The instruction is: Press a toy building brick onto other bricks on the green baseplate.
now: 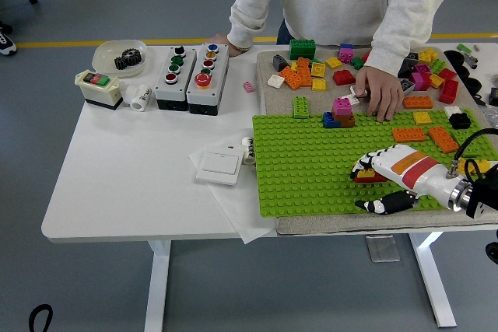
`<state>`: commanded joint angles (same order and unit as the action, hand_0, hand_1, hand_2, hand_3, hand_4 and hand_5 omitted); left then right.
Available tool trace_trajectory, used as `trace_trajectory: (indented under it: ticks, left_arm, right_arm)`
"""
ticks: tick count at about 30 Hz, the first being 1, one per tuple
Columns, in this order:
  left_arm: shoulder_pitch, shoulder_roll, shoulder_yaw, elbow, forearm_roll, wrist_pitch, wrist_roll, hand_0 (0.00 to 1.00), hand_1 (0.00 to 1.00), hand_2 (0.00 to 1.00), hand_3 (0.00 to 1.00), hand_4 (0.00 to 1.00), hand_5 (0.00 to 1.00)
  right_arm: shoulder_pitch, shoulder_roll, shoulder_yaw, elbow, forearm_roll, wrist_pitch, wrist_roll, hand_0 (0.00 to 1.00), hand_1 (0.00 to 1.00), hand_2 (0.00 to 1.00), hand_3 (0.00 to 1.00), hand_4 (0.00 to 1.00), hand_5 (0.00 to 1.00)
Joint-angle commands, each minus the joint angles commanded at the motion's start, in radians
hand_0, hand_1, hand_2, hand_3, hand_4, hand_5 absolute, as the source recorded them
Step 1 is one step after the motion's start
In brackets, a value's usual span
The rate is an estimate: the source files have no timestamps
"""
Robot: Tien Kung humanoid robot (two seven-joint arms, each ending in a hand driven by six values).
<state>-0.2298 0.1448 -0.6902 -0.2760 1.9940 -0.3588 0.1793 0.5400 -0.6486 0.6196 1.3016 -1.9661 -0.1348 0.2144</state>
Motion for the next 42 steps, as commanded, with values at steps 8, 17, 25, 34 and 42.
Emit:
trace_trajectory:
  ticks: [8, 17, 25, 34, 42]
  left_arm:
    - [-0.003, 0.001, 0.003, 0.0, -0.002, 0.001, -0.002, 0.765, 0.76, 0.727, 0.598, 0.67, 0.597]
    - [-0.005, 0.001, 0.005, 0.001, -0.006, 0.003, -0.002, 0.765, 0.76, 0.729, 0.598, 0.669, 0.597]
    - [-0.004, 0.0, 0.001, 0.002, 0.0, 0.005, -0.004, 0.764, 0.76, 0.729, 0.598, 0.669, 0.597]
    - [-0.004, 0.0, 0.0, 0.003, 0.004, 0.011, -0.006, 0.763, 0.76, 0.73, 0.598, 0.669, 0.596]
    - [-0.001, -0.001, 0.003, 0.005, 0.001, 0.02, -0.006, 0.763, 0.76, 0.73, 0.599, 0.669, 0.597]
  right_arm:
    - [-0.003, -0.006, 0.02, 0.01, 0.009, 0.001, -0.001, 0.591, 0.627, 0.73, 0.687, 0.802, 0.525]
    - [-0.013, -0.019, 0.063, 0.038, 0.035, 0.01, -0.004, 0.591, 0.628, 0.733, 0.693, 0.804, 0.525]
    - [-0.027, -0.025, 0.151, 0.06, 0.083, 0.008, -0.005, 0.591, 0.628, 0.734, 0.715, 0.806, 0.524]
    - [-0.046, 0.015, 0.301, 0.03, 0.297, -0.041, 0.036, 0.787, 0.748, 0.826, 0.986, 0.893, 0.578]
    - [-0.074, 0.006, 0.397, 0.053, 0.55, 0.016, 0.066, 0.859, 0.809, 0.881, 0.998, 0.99, 0.687]
